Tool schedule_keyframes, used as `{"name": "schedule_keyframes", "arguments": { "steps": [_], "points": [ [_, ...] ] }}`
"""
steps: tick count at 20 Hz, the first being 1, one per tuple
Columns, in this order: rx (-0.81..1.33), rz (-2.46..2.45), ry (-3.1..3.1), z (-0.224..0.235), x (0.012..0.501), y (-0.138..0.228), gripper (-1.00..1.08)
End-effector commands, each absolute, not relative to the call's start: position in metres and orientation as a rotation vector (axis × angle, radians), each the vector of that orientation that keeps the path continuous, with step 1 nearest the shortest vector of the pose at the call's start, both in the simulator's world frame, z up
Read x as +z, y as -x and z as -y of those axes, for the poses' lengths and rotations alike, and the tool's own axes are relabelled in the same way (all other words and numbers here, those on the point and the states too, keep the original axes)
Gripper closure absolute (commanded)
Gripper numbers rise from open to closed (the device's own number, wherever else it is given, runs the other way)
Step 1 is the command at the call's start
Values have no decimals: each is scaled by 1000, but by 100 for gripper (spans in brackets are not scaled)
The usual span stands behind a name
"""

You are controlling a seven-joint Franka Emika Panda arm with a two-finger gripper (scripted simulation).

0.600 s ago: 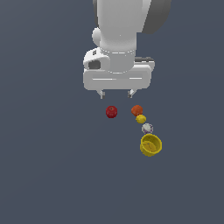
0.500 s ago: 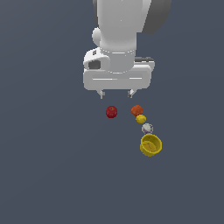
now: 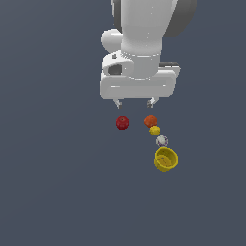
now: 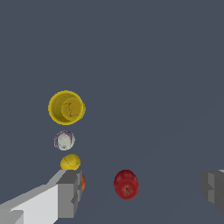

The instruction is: Pick up a designated object from a clutter of objects.

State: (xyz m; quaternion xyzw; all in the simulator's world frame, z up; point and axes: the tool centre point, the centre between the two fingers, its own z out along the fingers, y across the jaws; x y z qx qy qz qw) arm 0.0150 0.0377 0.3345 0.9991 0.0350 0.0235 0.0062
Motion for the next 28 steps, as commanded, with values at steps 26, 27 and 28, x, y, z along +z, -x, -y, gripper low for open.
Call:
{"name": "schedule_keyframes", "arguments": {
  "steps": [26, 27, 28],
  "points": [
    [38, 192, -3145, -118, 207, 14, -92],
    [34, 216, -3144, -123, 197, 19, -92],
    [31, 240, -3143, -129, 188, 23, -92]
  ]
}}
